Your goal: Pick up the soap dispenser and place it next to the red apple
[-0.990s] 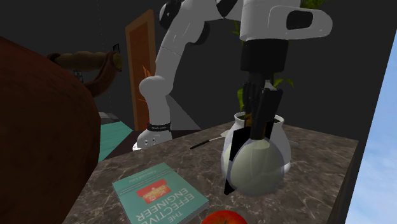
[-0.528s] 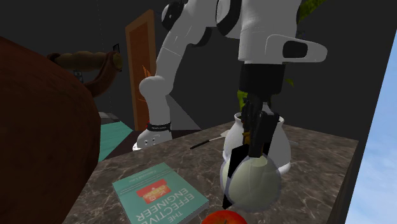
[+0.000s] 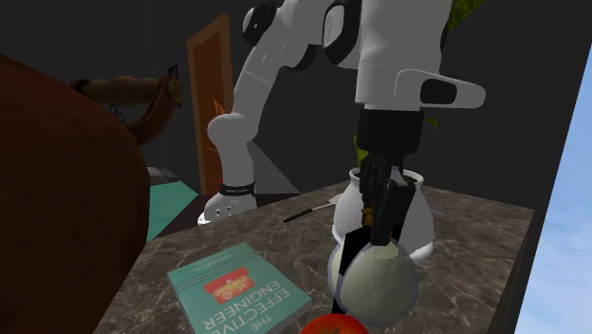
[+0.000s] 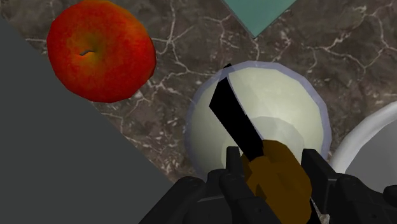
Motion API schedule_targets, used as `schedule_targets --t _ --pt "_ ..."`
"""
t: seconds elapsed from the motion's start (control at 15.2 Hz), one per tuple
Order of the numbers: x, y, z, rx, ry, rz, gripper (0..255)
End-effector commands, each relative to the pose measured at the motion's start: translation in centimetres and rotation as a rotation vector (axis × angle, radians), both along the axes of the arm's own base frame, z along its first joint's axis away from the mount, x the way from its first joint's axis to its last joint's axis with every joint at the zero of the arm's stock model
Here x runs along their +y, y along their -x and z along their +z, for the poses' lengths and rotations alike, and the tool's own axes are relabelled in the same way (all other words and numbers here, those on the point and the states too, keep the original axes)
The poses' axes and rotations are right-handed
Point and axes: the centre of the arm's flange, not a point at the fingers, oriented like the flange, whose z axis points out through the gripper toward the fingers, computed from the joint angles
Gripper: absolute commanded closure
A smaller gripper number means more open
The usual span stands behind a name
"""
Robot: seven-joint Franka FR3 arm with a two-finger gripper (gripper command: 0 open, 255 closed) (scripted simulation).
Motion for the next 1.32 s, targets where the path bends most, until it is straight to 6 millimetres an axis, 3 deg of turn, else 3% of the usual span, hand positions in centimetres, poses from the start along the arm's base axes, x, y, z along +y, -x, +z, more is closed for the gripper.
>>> schedule_targets --t 0.0,0.07,0.13,0.46,0.73,1.25 --pt "0.0 0.0 0.0 0.000 0.001 0.000 255" --pt "0.0 0.0 0.0 0.000 0.001 0.000 255" --pt "0.0 0.0 0.0 0.000 0.001 0.000 0" --pt "0.0 0.0 0.0 0.000 0.001 0.000 0" --pt "-0.2 -0.1 5.0 0.000 0.001 0.000 0" --pt "-0.2 -0.1 5.0 0.000 0.001 0.000 0"
